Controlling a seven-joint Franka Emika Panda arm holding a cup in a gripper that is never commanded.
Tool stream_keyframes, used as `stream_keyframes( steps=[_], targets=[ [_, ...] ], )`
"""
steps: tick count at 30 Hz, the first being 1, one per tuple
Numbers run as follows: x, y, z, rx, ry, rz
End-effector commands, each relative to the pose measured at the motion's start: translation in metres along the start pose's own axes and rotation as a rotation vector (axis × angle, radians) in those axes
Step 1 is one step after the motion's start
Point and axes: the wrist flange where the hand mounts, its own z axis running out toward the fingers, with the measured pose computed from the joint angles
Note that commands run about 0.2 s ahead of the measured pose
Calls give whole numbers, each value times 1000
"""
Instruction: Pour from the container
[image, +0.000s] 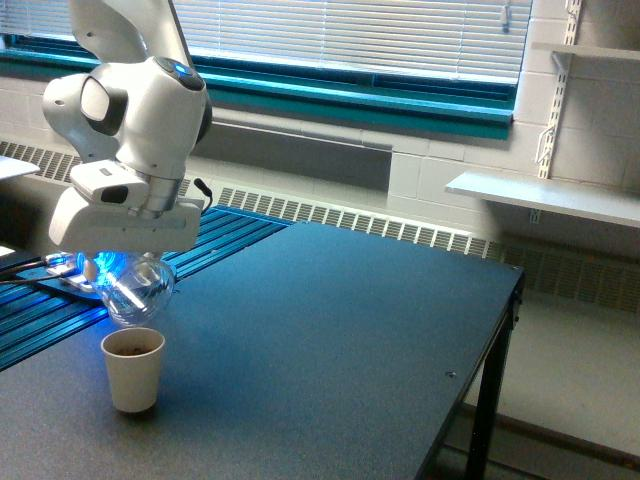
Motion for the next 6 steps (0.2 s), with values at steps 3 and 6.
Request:
stream_keyframes(
  steps=[3,6],
  targets=[
    [1,7,-9,11,31,16],
    [1,9,-10,13,41,21]
  ],
)
